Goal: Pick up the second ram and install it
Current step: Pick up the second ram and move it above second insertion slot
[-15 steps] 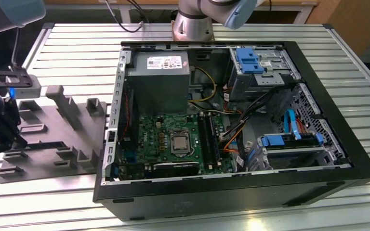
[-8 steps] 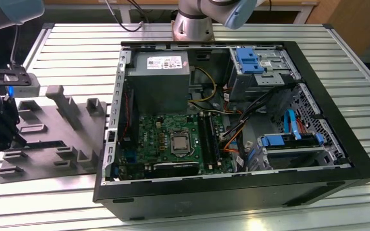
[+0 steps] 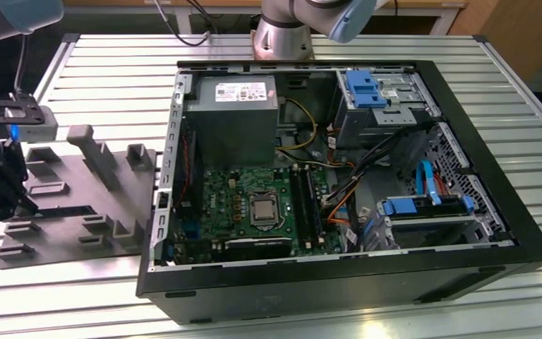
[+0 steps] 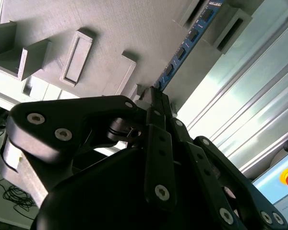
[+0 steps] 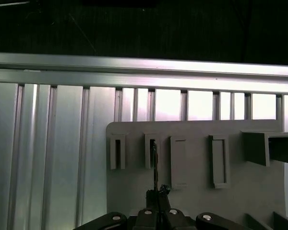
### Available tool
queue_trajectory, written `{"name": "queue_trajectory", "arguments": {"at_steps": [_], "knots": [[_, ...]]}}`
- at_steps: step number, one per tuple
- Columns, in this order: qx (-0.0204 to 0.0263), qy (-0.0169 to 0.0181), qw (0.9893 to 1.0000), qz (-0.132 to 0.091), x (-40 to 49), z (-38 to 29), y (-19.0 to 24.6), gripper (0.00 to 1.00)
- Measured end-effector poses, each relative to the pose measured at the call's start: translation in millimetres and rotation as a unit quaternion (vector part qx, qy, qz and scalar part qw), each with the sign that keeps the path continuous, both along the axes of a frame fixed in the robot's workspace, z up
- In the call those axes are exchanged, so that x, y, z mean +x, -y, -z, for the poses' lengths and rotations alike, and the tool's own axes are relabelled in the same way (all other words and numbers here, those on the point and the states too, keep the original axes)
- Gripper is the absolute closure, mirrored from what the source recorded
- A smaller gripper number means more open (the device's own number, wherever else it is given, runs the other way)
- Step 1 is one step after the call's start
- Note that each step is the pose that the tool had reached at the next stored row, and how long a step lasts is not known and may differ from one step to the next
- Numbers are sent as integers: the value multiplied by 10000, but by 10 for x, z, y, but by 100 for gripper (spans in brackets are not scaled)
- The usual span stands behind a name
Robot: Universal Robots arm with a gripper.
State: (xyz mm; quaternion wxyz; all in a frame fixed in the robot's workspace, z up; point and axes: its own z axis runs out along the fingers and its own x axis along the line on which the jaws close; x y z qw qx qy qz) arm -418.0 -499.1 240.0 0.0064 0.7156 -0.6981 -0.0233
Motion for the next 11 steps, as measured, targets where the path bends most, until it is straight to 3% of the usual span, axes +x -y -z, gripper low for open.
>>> {"name": "queue_trajectory", "arguments": {"at_steps": [11], "knots": [[1, 2, 10000, 0, 0, -44, 0, 88]]}}
